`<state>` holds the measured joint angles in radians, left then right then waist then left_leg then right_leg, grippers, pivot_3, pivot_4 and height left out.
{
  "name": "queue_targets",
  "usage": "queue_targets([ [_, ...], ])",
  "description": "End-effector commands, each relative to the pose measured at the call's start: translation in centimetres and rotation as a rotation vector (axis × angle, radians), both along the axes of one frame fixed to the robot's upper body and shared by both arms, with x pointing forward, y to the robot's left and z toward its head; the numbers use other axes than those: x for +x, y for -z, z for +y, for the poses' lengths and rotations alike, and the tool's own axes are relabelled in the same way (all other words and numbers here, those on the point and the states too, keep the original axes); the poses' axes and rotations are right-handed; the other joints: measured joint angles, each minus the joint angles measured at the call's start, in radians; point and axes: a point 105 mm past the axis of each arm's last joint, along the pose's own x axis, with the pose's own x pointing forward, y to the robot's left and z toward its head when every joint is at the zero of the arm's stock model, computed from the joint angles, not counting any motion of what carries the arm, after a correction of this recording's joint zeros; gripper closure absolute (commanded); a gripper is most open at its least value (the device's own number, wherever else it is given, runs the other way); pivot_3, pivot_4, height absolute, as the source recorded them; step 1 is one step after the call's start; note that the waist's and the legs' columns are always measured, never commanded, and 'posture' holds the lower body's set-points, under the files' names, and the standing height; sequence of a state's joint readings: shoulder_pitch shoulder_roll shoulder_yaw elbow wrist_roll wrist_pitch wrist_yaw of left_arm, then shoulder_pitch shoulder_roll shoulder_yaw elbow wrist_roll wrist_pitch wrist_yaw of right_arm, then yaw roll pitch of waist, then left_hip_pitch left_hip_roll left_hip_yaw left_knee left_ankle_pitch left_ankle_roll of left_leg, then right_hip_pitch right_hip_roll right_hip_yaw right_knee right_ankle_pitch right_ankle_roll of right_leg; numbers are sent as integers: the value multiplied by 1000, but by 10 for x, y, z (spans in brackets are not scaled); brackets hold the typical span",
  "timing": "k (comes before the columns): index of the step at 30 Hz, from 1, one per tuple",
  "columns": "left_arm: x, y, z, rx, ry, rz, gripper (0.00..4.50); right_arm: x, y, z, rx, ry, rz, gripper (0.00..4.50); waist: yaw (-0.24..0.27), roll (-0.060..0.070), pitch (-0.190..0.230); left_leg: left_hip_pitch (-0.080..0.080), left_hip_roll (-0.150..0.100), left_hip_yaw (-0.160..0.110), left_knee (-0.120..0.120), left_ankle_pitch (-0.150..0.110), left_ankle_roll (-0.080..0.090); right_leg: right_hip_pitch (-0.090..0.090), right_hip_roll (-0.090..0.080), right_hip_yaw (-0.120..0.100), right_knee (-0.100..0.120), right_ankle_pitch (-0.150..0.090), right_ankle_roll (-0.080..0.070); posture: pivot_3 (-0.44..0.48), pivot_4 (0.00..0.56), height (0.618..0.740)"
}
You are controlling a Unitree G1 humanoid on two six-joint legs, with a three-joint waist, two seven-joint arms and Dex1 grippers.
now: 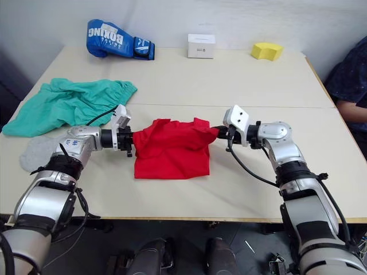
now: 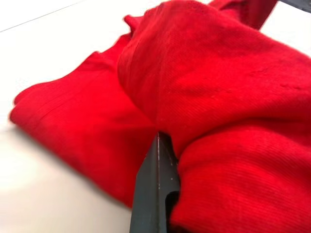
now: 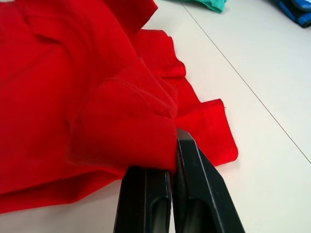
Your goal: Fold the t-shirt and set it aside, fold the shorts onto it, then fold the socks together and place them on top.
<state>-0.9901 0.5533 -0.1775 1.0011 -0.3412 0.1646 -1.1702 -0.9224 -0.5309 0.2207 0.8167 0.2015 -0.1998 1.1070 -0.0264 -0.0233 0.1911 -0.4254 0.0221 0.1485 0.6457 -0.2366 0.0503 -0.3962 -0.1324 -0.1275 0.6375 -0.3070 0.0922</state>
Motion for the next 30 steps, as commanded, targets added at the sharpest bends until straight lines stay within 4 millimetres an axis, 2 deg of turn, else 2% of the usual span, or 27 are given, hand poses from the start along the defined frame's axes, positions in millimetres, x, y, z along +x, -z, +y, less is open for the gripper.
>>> queue_targets([
  [1,9,-10,5,-11,-56,-24,4465,10,-7,-11,42,72,-29,4500,-2,0,0,0,0,0,1,0,0,0,-1,0,0,0,0,0,150,740],
  [4,12,-5,5,-6,-86,4,4465,16,-3,-9,54,113,6,4500,-5,0,0,1,0,-1,2,-1,0,0,-3,1,0,0,0,0,150,740],
  [7,18,-5,6,-21,-148,16,3740,22,0,-10,124,170,88,4500,-8,0,0,1,1,-1,2,-1,-1,-1,-4,1,2,0,0,0,150,740],
  [11,30,-10,10,-91,-274,70,2469,33,-10,-12,286,275,154,3435,-8,0,0,0,3,-1,2,-2,-2,-1,-3,1,4,0,0,0,150,740],
  [17,39,-15,10,-195,-386,160,478,46,-14,-21,450,445,261,1275,-9,0,0,0,3,0,1,-2,-3,-1,-3,1,4,0,0,0,150,740],
  [19,44,-13,14,-217,-469,196,0,49,-15,-23,520,490,309,540,-9,0,0,0,3,0,1,-2,-3,-1,-3,2,4,0,0,0,150,740],
  [21,47,-12,16,-249,-528,238,0,52,-14,-28,567,545,361,27,-9,0,0,0,3,0,1,-2,-3,-1,-3,2,4,0,0,0,150,740],
  [24,52,-11,21,-331,-636,301,0,58,-10,-41,665,672,433,27,-9,0,0,0,3,0,1,-2,-3,-1,-3,3,4,0,0,0,150,740],
  [26,54,-10,24,-357,-688,323,0,58,-6,-46,667,710,442,27,-10,0,0,0,3,-1,1,-2,-3,-1,-3,6,4,0,0,0,150,740],
  [30,52,1,26,-282,-694,322,0,55,-5,-51,666,710,416,27,-14,0,0,2,4,1,0,-3,-4,-1,-2,9,4,0,0,0,150,740],
])
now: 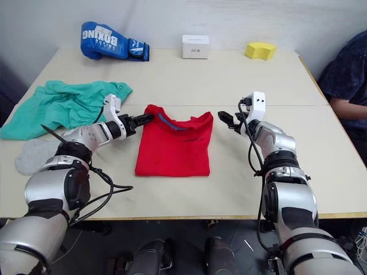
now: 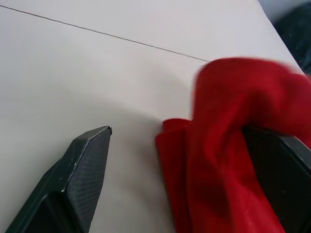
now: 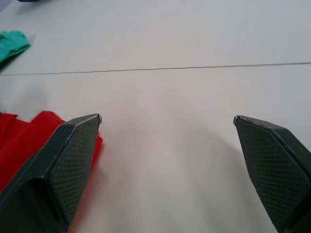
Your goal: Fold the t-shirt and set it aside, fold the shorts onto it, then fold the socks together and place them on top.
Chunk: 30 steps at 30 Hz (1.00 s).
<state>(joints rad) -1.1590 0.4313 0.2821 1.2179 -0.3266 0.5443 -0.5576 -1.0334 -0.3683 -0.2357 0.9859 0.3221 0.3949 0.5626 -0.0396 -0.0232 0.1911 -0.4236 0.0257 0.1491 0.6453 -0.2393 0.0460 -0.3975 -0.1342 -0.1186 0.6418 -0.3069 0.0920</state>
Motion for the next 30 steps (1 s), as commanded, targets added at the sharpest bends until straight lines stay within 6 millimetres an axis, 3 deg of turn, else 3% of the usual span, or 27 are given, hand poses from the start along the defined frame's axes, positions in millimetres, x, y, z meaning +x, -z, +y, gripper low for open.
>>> queue_targets([
  [1,-1,4,3,62,8,-6,0,-2,-15,-6,15,1,-72,27,-2,0,0,0,0,0,0,0,0,0,0,0,0,0,0,0,150,740],
  [5,-5,-5,13,115,41,-83,0,-20,-41,-5,-58,-108,-280,27,-8,0,0,0,0,2,-1,0,-1,-1,1,-1,0,0,0,0,150,740],
  [9,-25,-26,18,296,214,-358,0,-64,-52,14,-216,-356,-479,27,-18,0,0,0,1,4,-2,-1,-2,-2,3,0,-1,0,0,0,150,740],
  [13,-78,-41,5,455,494,-698,0,-119,-26,47,-479,-690,-590,27,-17,0,0,0,3,10,-8,-2,-3,-8,4,3,-4,0,0,0,150,740],
  [17,-124,-7,1,633,759,-745,0,-158,12,70,-663,-946,-637,27,-14,0,0,2,2,15,-10,-2,-3,-10,3,7,-6,0,0,0,150,740],
  [20,-139,19,1,716,855,-681,0,-156,18,83,-654,-904,-685,27,-13,0,0,4,3,16,-10,-5,-8,-10,2,9,-6,1,-2,0,150,740],
  [25,-130,35,-4,857,800,-719,0,-148,49,88,-750,-882,-686,27,9,0,0,2,4,13,-10,-2,-9,-12,0,13,-7,4,-6,0,150,740],
  [28,-123,45,-7,887,784,-704,0,-139,57,86,-781,-863,-663,642,12,0,0,2,3,13,-13,-2,-9,-12,0,14,-10,4,-7,0,150,740],
  [30,-122,50,-9,909,798,-693,0,-134,61,84,-800,-855,-656,1294,11,0,0,2,3,13,-12,-2,-8,-11,0,13,-10,4,-7,0,150,740],
])
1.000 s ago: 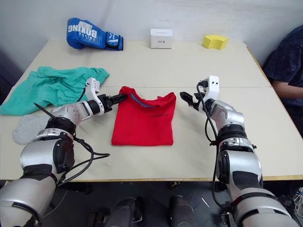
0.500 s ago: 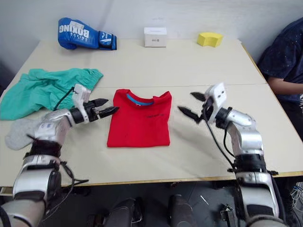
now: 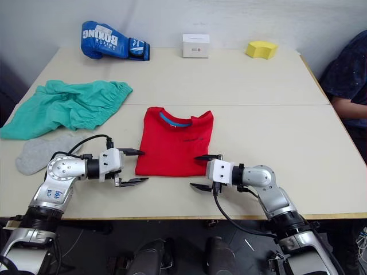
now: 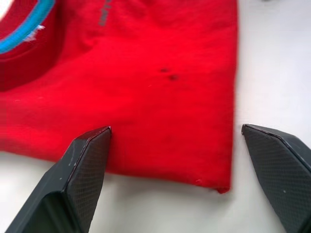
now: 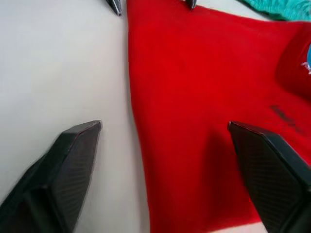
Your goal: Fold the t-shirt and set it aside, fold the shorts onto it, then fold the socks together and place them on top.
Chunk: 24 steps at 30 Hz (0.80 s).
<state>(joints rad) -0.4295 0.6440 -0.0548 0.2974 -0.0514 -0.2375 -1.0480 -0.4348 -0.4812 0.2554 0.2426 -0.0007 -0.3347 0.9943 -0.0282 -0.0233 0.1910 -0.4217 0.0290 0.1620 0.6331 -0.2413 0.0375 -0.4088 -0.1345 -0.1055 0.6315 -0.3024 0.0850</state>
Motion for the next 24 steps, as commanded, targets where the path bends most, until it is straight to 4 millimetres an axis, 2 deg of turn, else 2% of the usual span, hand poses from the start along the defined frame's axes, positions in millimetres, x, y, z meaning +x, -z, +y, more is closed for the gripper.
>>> queue_targets([
  [1,3,14,-1,62,-8,9,388,10,4,-6,-25,43,-21,1652,0,0,0,0,0,0,0,0,0,1,0,0,0,0,0,0,150,740],
  [2,4,16,-1,74,-7,13,561,11,4,-8,-34,44,-26,1998,1,0,-1,1,0,0,0,0,0,1,0,-1,0,0,0,0,150,740],
  [5,3,19,-3,76,14,30,1493,12,7,-12,-59,35,-24,3058,1,1,-1,2,0,-1,1,1,1,3,0,-1,0,0,0,0,150,740],
  [9,-9,24,-3,70,58,58,2668,14,7,-18,-56,54,-4,4390,0,1,-2,2,0,-1,1,2,3,3,0,-2,0,2,-1,0,150,740],
  [11,-17,25,-3,60,78,73,3318,10,5,-19,-32,46,22,4500,-1,1,-2,2,0,-2,0,2,3,3,0,-1,0,2,-1,0,150,740],
  [14,-28,23,-3,52,84,87,4293,-6,-1,-19,7,-7,62,4500,-1,1,-2,2,1,-2,-1,2,3,3,0,-1,0,2,-1,0,150,740],
  [15,-33,20,-3,42,86,91,4446,-14,-2,-20,0,-37,57,4500,-1,1,-2,1,1,-2,-1,4,5,2,0,-2,-1,1,-1,0,150,740],
  [17,-44,15,-4,45,107,96,4446,-25,-4,-24,-14,-62,61,4500,-1,1,-2,1,1,-2,-2,4,7,2,1,-2,-3,1,-1,0,150,740],
  [19,-64,16,-3,61,146,113,4446,-40,-2,-28,-36,-82,70,4500,-4,2,-2,0,1,-1,-2,3,7,2,1,-2,-4,1,-1,0,150,740],
  [24,-85,20,0,56,119,131,4446,-56,8,-31,-60,-69,69,4500,0,2,-2,1,2,-2,-3,-2,4,2,1,-2,-4,1,-1,0,150,740],
])
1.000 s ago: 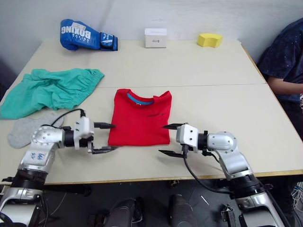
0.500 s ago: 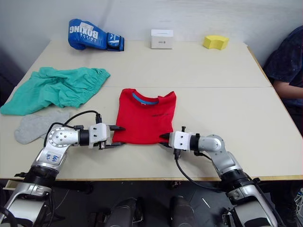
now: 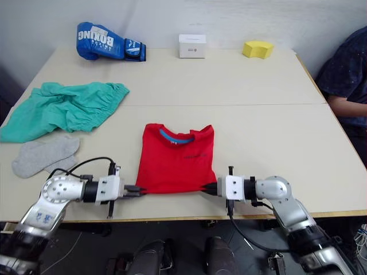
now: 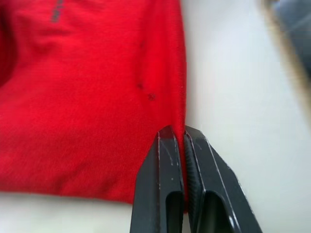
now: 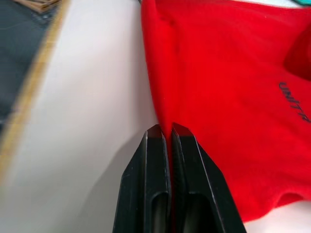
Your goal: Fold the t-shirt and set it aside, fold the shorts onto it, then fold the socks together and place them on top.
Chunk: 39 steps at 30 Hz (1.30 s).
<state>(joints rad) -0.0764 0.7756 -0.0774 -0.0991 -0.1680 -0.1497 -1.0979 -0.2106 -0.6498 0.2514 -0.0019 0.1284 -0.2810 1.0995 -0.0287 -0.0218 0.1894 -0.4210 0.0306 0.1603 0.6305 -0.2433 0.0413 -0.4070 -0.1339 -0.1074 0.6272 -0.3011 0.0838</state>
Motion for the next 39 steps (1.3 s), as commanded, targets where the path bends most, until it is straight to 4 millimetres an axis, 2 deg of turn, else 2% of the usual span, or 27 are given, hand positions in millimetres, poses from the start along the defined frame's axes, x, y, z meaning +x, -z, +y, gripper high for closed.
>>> queue_targets([
  [1,-7,-6,7,9,-37,-21,4446,-5,-3,-6,-18,16,-59,4500,1,0,0,0,0,0,0,0,1,0,0,0,0,0,0,0,150,740],
  [5,-19,-9,11,-32,-72,5,4446,-10,2,-8,-15,65,-53,4500,1,0,0,0,0,-1,-1,-1,1,-1,0,0,0,0,-1,0,150,740],
  [8,-26,-8,13,-32,-59,32,3830,-14,-2,-5,52,80,9,4500,1,0,0,0,0,-1,-1,0,1,-1,0,0,0,0,-1,0,150,740],
  [10,-25,-13,20,-33,-88,22,3220,-23,-8,-2,85,52,64,4000,2,0,0,0,0,-1,-1,-1,1,-1,0,0,0,-1,-1,0,150,740],
  [13,-40,-21,29,-45,-69,160,2290,-31,-30,0,155,24,116,3099,2,0,0,-1,1,-2,-2,-1,1,-1,0,0,-1,-1,-2,0,150,740],
  [17,-21,-56,28,-208,-136,164,2284,-28,-54,2,167,-11,143,1803,3,1,1,-1,1,-3,-2,-1,1,-1,0,0,-1,-1,-2,0,150,740],
  [18,-14,-61,25,-229,-139,147,2475,-25,-57,4,170,-24,150,1495,4,1,1,-1,1,-4,-1,-1,1,-1,0,-1,-1,-1,-2,0,150,740],
  [21,10,-66,8,-262,-132,105,3144,-9,-58,15,178,-53,142,1888,8,1,1,-1,0,-4,-2,-1,1,0,0,-2,-2,-1,-2,0,150,740],
  [25,31,-53,-18,-240,-124,81,4387,15,-46,31,145,-80,84,3202,6,1,1,-1,0,-3,0,2,-3,1,1,-3,-1,0,-2,0,150,740],
  [29,50,-31,-32,-230,-206,81,4500,42,-34,45,138,-64,43,4478,-2,1,1,-1,0,3,1,6,3,-1,4,-4,0,0,-1,0,150,740],
  [33,60,-9,-30,-158,-317,73,4500,67,-22,47,123,-16,18,4478,-3,1,1,-1,0,5,2,6,3,-2,4,-5,2,0,0,0,150,740],
  [35,63,-7,-30,-198,-393,101,4500,85,-23,48,134,43,-11,4478,-3,1,1,0,0,5,2,6,4,-1,4,-5,2,0,0,0,150,740],
  [39,58,5,-23,-165,-446,138,4500,118,-28,45,182,193,-6,4478,-5,1,1,0,0,4,3,7,3,-1,2,0,5,1,0,0,150,740],
])
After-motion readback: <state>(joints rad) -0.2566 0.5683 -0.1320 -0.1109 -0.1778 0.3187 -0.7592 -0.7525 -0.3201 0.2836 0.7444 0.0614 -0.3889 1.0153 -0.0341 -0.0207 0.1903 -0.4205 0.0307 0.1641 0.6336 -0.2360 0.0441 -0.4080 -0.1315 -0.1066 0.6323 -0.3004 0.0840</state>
